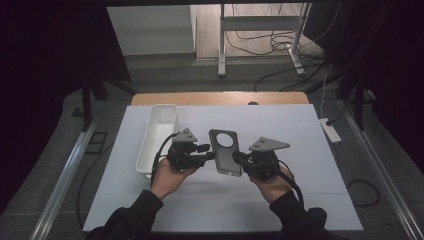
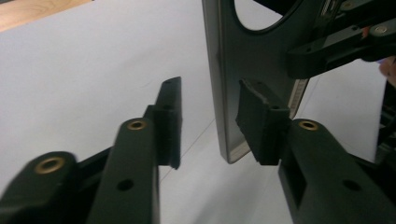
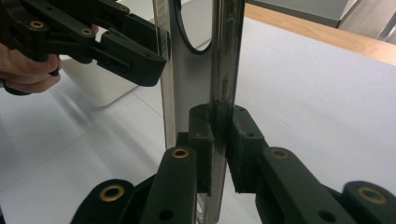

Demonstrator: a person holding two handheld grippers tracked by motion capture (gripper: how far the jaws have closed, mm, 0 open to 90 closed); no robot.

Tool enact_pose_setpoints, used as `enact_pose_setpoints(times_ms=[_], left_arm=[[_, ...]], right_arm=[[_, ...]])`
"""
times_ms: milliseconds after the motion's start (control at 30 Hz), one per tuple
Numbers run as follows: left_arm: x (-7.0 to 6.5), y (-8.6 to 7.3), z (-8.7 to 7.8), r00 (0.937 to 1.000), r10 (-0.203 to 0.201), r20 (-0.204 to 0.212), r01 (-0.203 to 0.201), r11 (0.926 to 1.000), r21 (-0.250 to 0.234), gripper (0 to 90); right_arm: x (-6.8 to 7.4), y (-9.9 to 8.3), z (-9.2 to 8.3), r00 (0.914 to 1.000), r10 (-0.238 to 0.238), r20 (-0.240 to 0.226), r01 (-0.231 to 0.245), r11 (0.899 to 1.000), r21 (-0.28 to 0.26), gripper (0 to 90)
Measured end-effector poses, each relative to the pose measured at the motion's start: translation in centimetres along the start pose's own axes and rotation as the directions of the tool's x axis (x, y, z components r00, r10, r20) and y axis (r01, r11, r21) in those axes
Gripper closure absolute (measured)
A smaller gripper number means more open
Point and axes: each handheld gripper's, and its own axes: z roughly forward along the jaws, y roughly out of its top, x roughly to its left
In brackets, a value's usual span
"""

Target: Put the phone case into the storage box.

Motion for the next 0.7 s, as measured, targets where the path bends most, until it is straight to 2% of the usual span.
enact_pose_setpoints(times_ms=[67, 100, 200, 267, 367, 500, 600, 700], left_arm=[[0.1, 0.0, 0.0, 0.9999, -0.010, 0.010, 0.010, 0.9999, 0.002, 71.8], [0.1, 0.0, 0.0, 0.9995, -0.020, 0.024, 0.020, 0.9998, 0.004, 79.6], [0.5, -0.1, -0.1, 0.9965, -0.063, 0.054, 0.063, 0.9980, 0.002, 82.6], [0.6, -0.1, -0.2, 0.9952, -0.077, 0.060, 0.077, 0.9970, -0.004, 83.9], [0.5, 0.0, -0.2, 0.9956, -0.083, 0.042, 0.084, 0.9965, -0.006, 85.0], [0.3, 0.0, -0.2, 0.9958, -0.091, 0.014, 0.091, 0.9958, -0.005, 87.1], [0.1, 0.2, -0.1, 0.9964, -0.083, -0.019, 0.083, 0.9966, 0.000, 88.7], [0.0, 0.2, 0.0, 0.9963, -0.076, -0.038, 0.077, 0.9970, 0.012, 88.8]], right_arm=[[0.2, 0.0, 0.1, 1.0000, -0.001, -0.007, 0.001, 1.000, 0.001, 81.0], [0.3, 0.0, 0.1, 0.9999, -0.002, -0.011, 0.002, 1.000, 0.000, 80.8], [0.4, 0.0, 0.2, 0.9999, -0.007, -0.011, 0.007, 1.000, 0.002, 80.6], [0.4, -0.1, 0.2, 0.9999, 0.000, -0.014, 0.000, 1.000, 0.001, 80.5], [0.3, -0.1, 0.3, 0.9993, 0.015, -0.034, -0.015, 1.000, 0.001, 79.9], [0.3, -0.2, 0.5, 0.9979, 0.013, -0.063, -0.013, 1.000, 0.009, 76.7], [0.8, -0.3, 0.8, 0.9965, -0.008, -0.083, 0.010, 1.000, 0.020, 69.9], [1.1, -0.3, 0.9, 0.9967, -0.026, -0.077, 0.028, 0.999, 0.024, 65.8]])
